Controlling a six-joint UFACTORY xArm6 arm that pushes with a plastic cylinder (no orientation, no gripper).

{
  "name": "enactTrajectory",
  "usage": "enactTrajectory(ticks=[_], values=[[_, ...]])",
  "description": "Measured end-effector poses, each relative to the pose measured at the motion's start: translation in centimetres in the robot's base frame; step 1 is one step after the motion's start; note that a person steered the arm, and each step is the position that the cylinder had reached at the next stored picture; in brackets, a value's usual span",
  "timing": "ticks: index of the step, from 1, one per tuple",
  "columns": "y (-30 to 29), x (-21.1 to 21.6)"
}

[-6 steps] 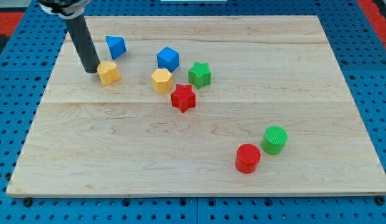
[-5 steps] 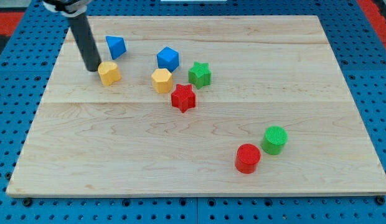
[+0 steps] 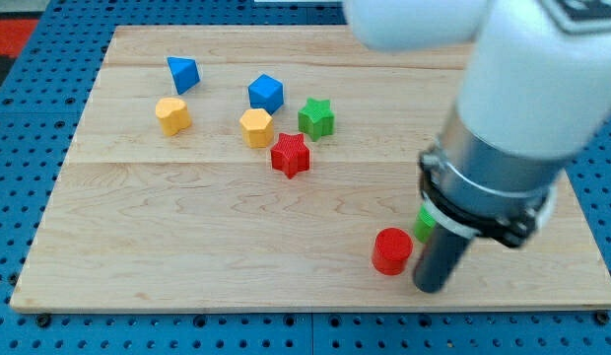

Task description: Push the red star using the red circle

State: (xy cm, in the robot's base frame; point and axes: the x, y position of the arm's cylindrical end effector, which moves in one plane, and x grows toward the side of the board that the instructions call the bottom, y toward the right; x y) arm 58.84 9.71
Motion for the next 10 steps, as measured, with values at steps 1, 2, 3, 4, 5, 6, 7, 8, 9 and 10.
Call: enactTrajectory(ticks=[1,2,3,4,5,6,7,8,9,10], values=[[-9.4,-3.5],[-6.1,-4.6],[-5.2,-5.6],[-3.2,-9.8],[2.1,-10.6],[5.4,-13.4],[-6.2,-11.5],[-4.0,-11.5],[-2.7,-14.6],[-5.8,-9.1]])
